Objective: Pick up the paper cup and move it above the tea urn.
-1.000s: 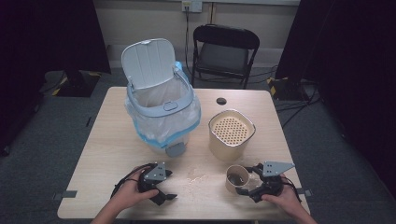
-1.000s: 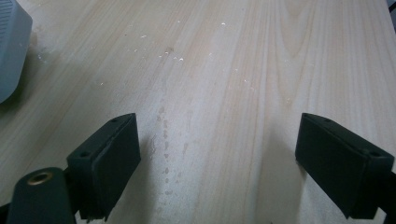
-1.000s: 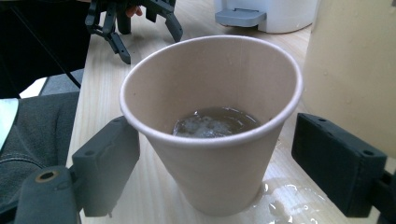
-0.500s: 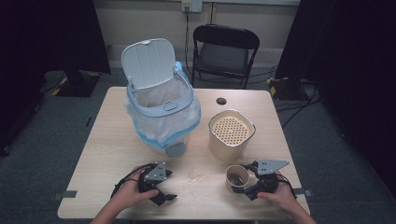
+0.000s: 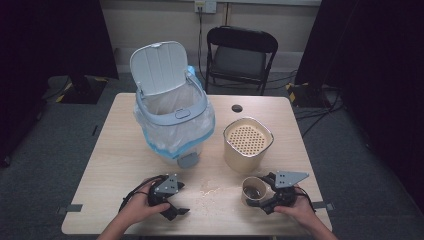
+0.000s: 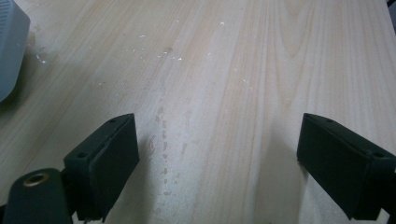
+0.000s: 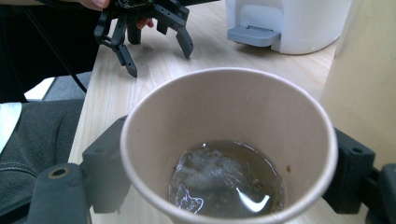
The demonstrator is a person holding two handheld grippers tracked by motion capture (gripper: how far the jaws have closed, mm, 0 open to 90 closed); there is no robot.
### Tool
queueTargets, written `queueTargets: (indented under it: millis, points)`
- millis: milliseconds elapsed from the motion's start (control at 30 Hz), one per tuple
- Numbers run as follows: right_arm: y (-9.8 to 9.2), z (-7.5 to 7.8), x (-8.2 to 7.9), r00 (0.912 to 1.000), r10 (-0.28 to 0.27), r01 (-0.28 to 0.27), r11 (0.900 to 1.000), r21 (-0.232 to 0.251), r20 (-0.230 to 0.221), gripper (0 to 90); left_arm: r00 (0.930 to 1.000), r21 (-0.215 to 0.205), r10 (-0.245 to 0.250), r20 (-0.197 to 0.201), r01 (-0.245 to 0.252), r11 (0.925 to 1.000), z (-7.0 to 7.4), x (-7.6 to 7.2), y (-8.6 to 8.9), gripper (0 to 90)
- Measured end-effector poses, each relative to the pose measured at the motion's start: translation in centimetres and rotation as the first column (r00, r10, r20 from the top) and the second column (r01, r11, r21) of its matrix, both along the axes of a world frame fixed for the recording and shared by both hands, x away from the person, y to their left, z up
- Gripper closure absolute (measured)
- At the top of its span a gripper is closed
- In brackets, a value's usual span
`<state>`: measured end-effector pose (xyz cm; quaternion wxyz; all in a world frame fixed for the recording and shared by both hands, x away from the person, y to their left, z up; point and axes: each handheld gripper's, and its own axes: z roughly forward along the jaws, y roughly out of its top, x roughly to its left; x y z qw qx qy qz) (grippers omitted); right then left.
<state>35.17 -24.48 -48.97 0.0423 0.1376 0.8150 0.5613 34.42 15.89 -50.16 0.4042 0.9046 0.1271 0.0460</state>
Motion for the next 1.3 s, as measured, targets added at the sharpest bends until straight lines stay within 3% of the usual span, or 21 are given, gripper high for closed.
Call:
queueTargets:
  millis: [567,800,967,1067,1300]
  points:
    - [0.1,0.6,-0.2,0.9997,0.009,-0.009,1.0,-0.005,0.022,21.1,1.0,-0.001,-0.001,-0.001,0.001,1.0,0.0,0.0,0.0,12.0]
    - [-0.6,1.4,0.1,0.9992,-0.035,0.035,0.999,-0.001,0.019,21.5,1.0,0.0,-0.001,-0.001,0.001,1.0,0.0,0.0,0.0,12.0]
    - [-0.8,2.1,0.3,0.9978,-0.06,0.061,0.997,-0.039,0.027,21.9,1.0,0.0,-0.001,0.0,0.001,1.0,0.0,0.0,0.0,12.0]
    - [-1.2,2.1,0.4,0.9964,-0.084,0.084,0.996,-0.036,0.01,22.3,1.0,0.0,-0.001,0.0,0.001,1.0,0.0,0.0,0.0,11.9]
    - [-2.4,1.8,0.4,0.9892,-0.145,0.145,0.989,-0.024,0.023,22.5,1.0,0.0,-0.001,0.0,0.001,1.0,0.0,0.0,0.0,11.9]
